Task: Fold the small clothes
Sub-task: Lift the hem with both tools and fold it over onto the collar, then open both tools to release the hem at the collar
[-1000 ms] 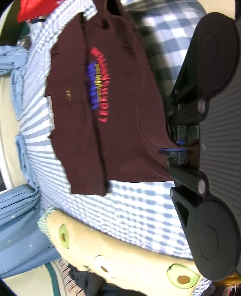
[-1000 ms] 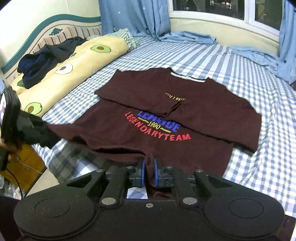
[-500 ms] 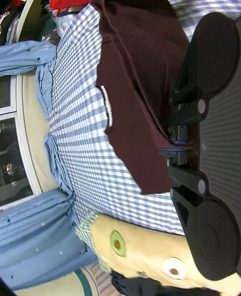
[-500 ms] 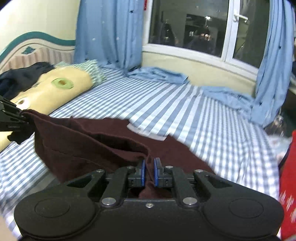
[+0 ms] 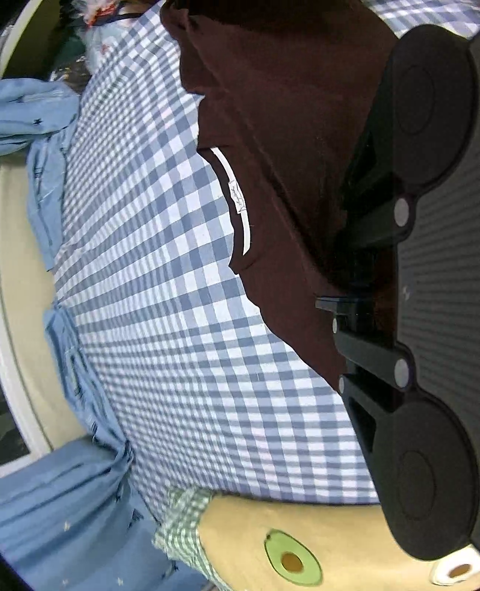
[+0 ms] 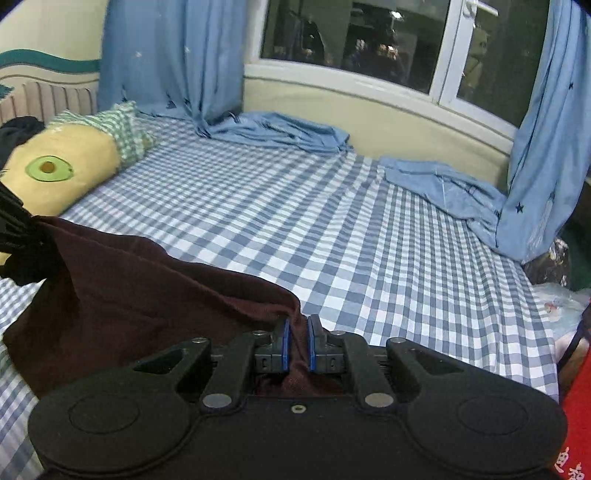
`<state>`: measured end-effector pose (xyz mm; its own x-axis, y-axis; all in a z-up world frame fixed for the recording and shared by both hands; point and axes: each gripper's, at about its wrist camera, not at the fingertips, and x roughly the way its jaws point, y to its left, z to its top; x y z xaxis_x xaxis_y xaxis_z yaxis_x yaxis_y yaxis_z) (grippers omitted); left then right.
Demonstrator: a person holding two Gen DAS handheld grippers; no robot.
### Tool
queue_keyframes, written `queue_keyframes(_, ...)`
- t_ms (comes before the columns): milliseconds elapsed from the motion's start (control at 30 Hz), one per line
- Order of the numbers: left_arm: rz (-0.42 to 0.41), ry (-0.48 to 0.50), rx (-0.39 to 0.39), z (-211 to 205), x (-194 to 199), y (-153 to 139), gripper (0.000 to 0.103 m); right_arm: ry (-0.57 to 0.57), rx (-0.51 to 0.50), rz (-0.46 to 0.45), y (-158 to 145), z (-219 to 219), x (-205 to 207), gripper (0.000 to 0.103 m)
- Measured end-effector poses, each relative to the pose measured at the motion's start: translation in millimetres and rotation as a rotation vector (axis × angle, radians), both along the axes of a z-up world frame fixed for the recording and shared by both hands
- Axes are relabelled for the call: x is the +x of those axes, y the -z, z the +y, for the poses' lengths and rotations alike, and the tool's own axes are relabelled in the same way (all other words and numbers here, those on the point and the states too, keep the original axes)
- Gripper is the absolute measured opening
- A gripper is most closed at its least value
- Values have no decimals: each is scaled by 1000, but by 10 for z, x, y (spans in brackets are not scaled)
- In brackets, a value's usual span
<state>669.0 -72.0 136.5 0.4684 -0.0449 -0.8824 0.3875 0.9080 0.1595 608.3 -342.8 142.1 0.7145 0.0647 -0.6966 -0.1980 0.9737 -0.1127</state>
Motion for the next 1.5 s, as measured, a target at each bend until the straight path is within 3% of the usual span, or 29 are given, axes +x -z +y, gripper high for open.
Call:
queue_keyframes(433,127,14,8,-58,620,750,4,48,5,110,703,0,634,10)
queue_keyframes(800,196,-12,1,-66,894,1095,8,65,33,173,1190,-70,916,11)
queue_keyframes(900,205,-13,7,-61,916,1145,21,71,48,175,1253,-102,916,14)
queue_keyframes(933,205,-13,8,-55,914,1162,24,78,51,169,1260,-115,906,21)
queue_keyframes(1000,210,-4,-14,-25,904,1181,48,87,88,143,1239,-169,868,34)
queue_keyframes(1067,198,-9,-36,23,900,1170,60,97,124,124,1201,-238,820,57)
queue_keyframes(1100,193,-19,-38,53,905,1165,65,99,133,114,1184,-269,786,58)
queue_keyframes(1233,173,-79,-74,264,949,1096,74,100,136,116,1160,-369,651,71)
queue_keyframes(1500,130,-156,-72,657,928,1051,83,213,87,181,1414,-549,535,72)
